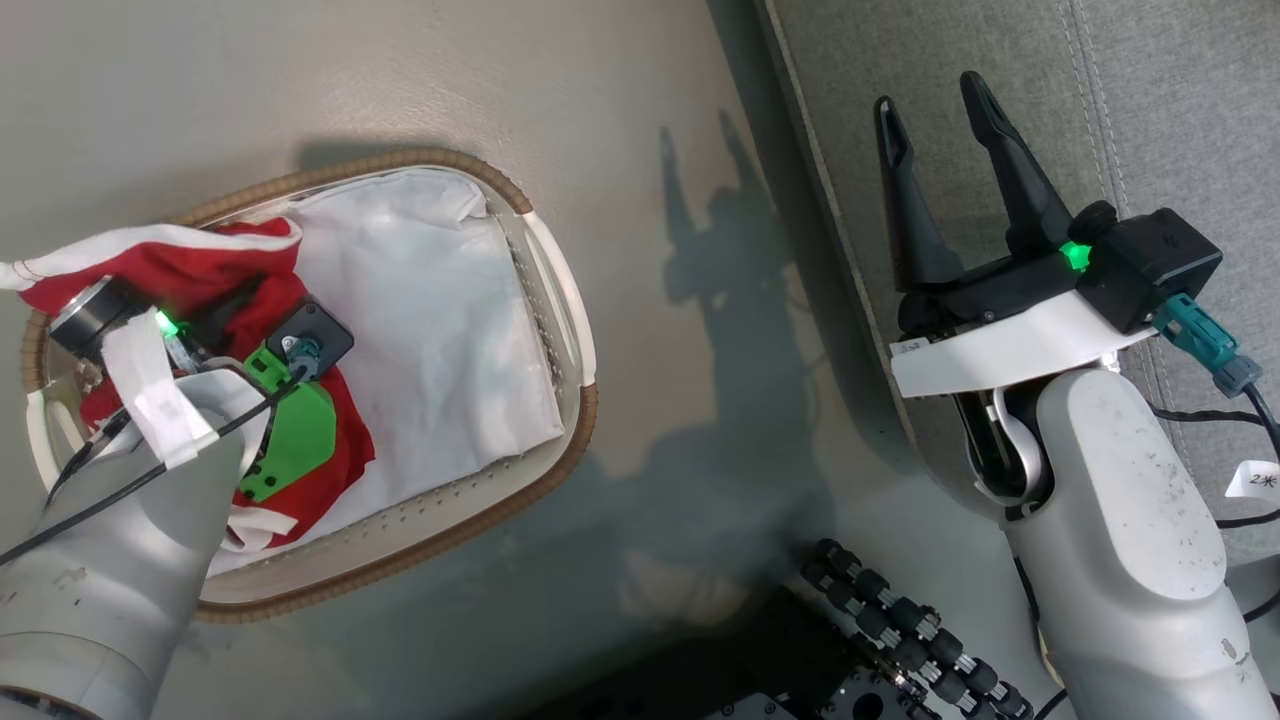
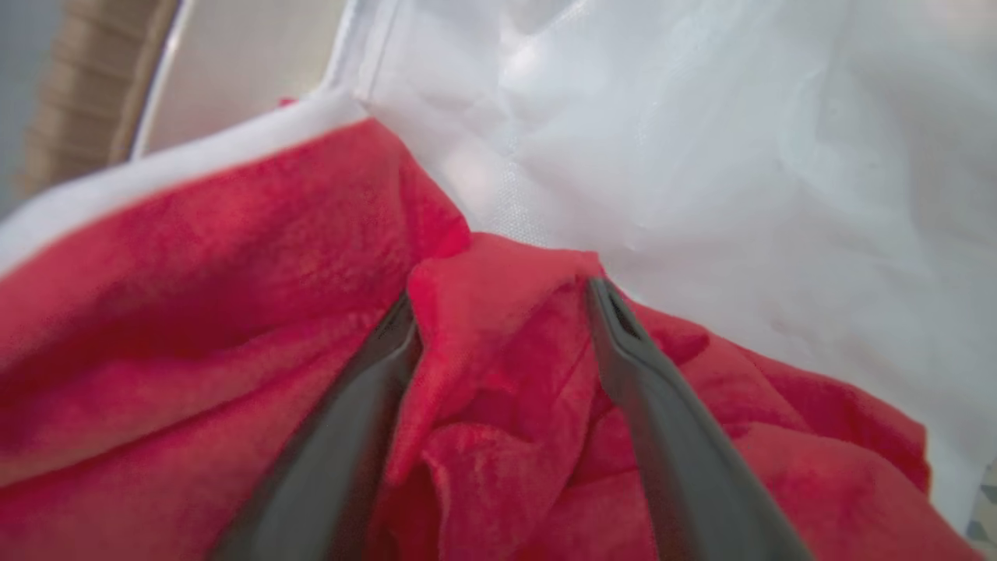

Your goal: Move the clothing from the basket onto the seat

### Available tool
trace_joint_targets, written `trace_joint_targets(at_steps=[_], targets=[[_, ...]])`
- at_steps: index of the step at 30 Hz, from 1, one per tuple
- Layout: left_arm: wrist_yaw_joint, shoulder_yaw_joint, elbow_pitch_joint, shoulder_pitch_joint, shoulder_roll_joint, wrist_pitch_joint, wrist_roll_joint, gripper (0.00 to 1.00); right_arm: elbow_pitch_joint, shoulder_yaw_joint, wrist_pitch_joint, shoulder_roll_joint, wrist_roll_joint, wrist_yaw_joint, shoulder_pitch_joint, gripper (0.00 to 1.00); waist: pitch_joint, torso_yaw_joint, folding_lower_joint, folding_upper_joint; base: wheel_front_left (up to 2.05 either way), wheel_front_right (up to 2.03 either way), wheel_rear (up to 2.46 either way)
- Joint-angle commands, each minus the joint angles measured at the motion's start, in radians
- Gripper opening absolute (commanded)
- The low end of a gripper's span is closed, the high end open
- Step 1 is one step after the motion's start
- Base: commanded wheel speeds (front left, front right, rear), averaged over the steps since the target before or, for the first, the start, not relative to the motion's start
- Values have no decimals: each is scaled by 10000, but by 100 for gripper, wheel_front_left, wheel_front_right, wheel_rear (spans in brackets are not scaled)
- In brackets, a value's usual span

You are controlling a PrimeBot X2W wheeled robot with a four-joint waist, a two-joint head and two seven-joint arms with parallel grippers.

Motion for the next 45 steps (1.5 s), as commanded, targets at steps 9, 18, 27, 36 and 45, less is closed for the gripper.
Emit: trace_joint_targets(at_steps=[9, 18, 27, 36, 45], targets=[[134, -237, 620, 90, -225, 580, -181, 0, 138, -28, -5, -21, 92, -12, 20, 100, -218, 26, -1, 0, 0, 0, 0], [308, 92, 386, 661, -807, -551, -853, 0, 381, -142, -5, -22, -129, -10, 233, 100, -1260, 344, -1, 0, 0, 0, 0], [526, 956, -1883, 1964, -1412, -744, -1933, 0, 874, -270, -5, -23, -772, -12, 911, 100, -3089, 980, -1, 0, 0, 0, 0], [787, 2177, -4533, 3499, -1511, -742, -2600, 0, 1336, -344, -5, -30, -1100, -12, 1688, 100, -4591, 1452, -1, 0, 0, 0, 0], [711, 3386, -6828, 4650, -1832, -744, -2556, 0, 1670, -340, -5, -28, -1195, -11, 2330, 100, -5753, 1813, -1, 0, 0, 0, 0]])
